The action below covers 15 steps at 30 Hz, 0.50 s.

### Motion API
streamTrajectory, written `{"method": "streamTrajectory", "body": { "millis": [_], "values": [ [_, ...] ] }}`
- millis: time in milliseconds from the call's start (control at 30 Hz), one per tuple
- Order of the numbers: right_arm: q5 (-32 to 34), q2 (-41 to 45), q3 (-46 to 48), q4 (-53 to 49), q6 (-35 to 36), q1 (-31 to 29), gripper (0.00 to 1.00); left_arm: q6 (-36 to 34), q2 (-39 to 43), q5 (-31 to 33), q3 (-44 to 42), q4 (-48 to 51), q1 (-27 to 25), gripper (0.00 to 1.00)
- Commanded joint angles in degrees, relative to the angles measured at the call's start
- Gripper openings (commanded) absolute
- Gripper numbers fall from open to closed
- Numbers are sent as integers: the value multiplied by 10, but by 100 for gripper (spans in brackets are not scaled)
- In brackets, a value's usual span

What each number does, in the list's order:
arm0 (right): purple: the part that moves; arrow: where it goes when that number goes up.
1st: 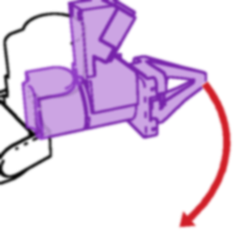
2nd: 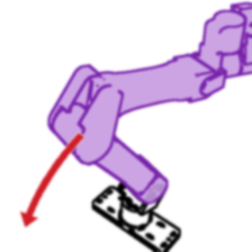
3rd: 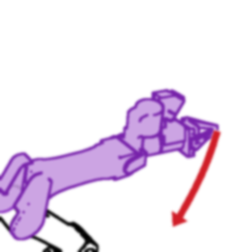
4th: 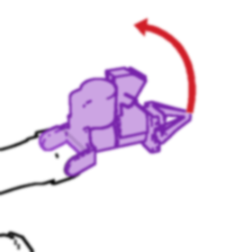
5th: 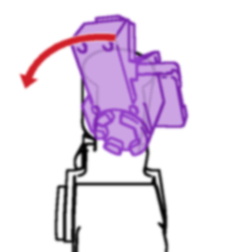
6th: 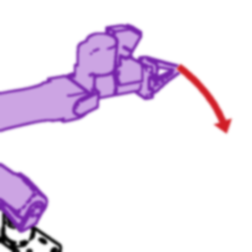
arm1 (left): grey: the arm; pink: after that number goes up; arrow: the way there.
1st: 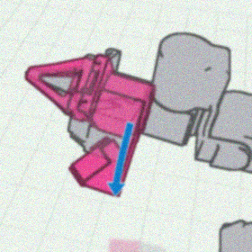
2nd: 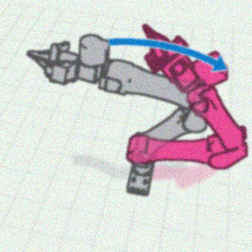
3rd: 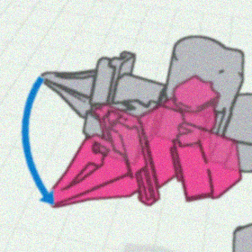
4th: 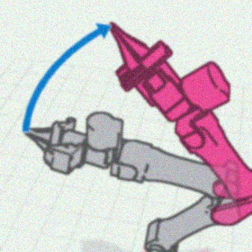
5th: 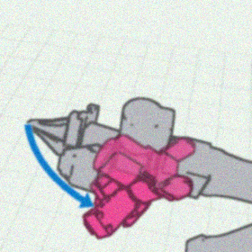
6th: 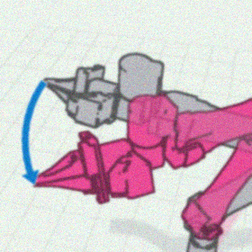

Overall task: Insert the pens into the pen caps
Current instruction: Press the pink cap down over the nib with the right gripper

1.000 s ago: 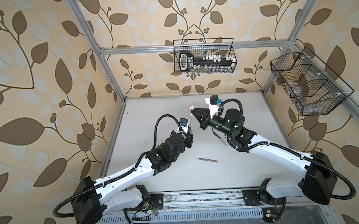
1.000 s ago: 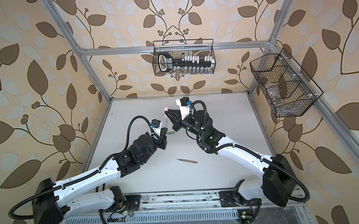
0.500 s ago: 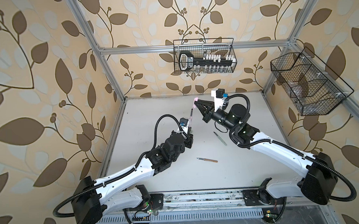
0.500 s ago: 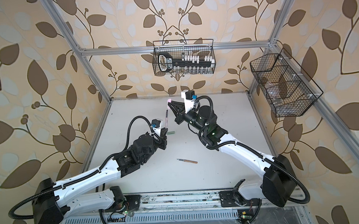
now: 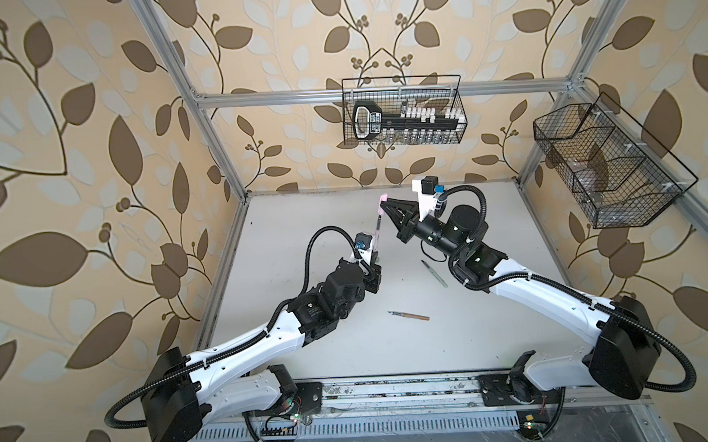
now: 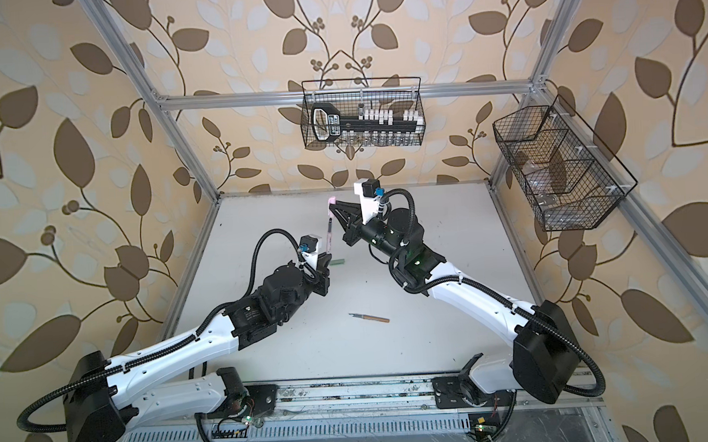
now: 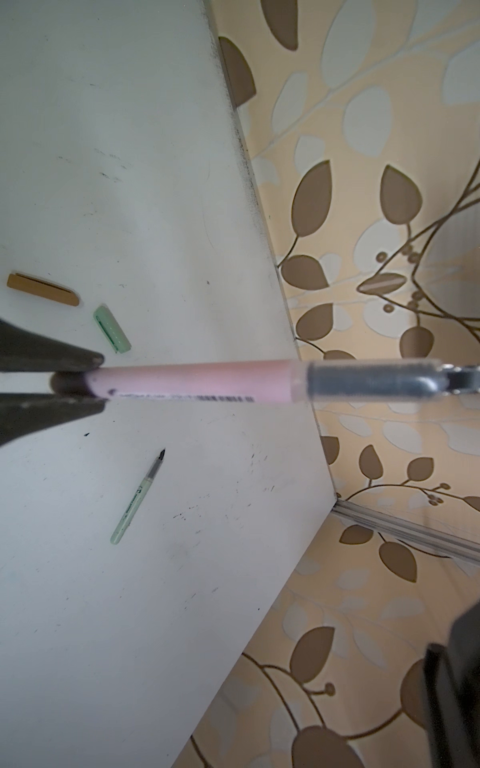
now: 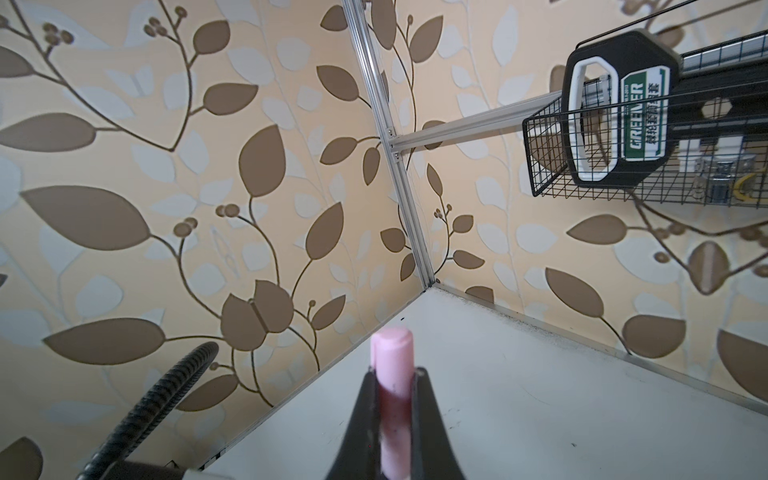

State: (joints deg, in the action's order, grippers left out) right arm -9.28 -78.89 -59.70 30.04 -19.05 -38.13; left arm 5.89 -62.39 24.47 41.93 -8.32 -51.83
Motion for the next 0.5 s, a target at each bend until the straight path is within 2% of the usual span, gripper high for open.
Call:
{"method": "streamTrajectory", "body": {
  "millis": [0, 467],
  "values": [
    [-6, -1, -3, 9, -1, -7, 0, -4, 0, 4, 26, -13, -5, 0],
    [0, -2, 2, -11, -1, -6, 0, -9, 2, 6, 27, -19, -5, 0]
  ]
}}
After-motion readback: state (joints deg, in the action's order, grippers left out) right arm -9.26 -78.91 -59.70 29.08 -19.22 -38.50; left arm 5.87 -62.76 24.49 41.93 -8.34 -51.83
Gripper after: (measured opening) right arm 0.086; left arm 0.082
